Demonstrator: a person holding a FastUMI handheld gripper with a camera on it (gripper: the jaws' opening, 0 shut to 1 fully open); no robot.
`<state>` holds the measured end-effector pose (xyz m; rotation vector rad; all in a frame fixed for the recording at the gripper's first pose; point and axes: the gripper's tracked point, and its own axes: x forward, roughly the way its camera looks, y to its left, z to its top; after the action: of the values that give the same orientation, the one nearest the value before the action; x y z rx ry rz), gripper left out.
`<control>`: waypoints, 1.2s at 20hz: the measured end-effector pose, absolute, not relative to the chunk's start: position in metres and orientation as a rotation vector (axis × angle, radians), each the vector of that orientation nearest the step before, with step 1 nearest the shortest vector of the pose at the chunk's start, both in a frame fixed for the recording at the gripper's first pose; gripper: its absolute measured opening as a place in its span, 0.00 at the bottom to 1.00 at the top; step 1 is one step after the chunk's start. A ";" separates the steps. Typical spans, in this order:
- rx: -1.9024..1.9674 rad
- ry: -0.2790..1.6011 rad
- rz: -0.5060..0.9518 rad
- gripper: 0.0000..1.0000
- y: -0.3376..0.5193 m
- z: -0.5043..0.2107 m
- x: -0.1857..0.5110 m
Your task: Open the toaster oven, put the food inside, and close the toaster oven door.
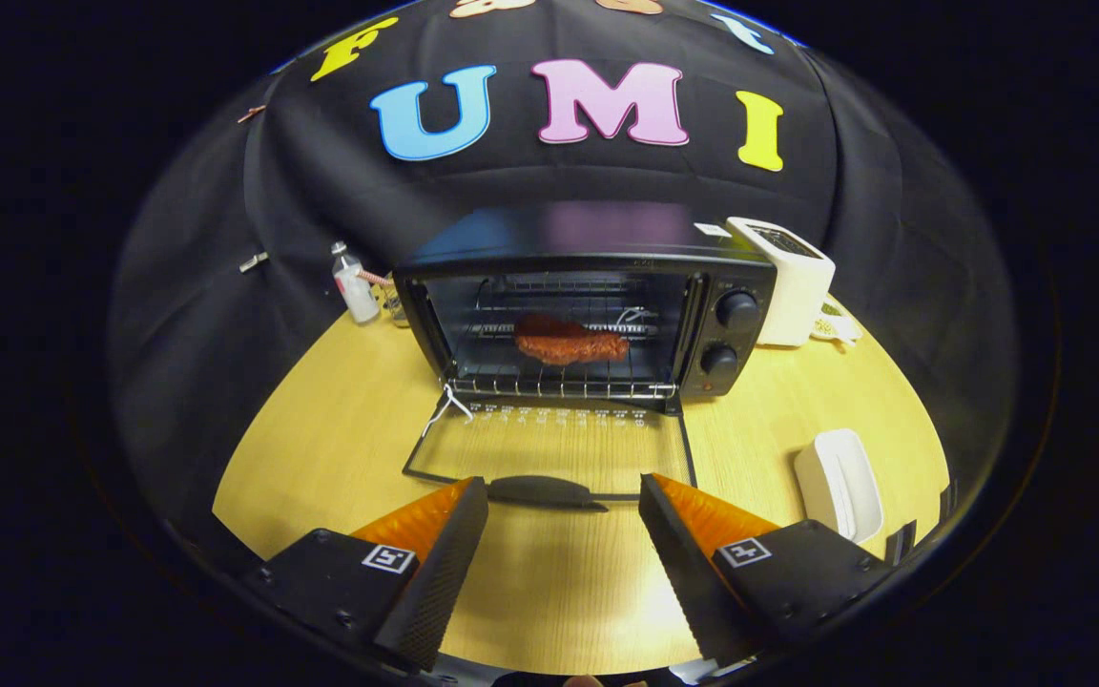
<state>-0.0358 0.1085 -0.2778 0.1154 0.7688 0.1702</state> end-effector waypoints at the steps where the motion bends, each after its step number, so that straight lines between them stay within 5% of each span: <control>1: 0.114 0.790 0.169 0.99 0.111 -0.285 -0.041; 24: 0.091 0.984 0.035 0.96 0.141 -0.389 -0.024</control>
<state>-0.0245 0.1409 -0.3889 0.0911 0.9838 0.0355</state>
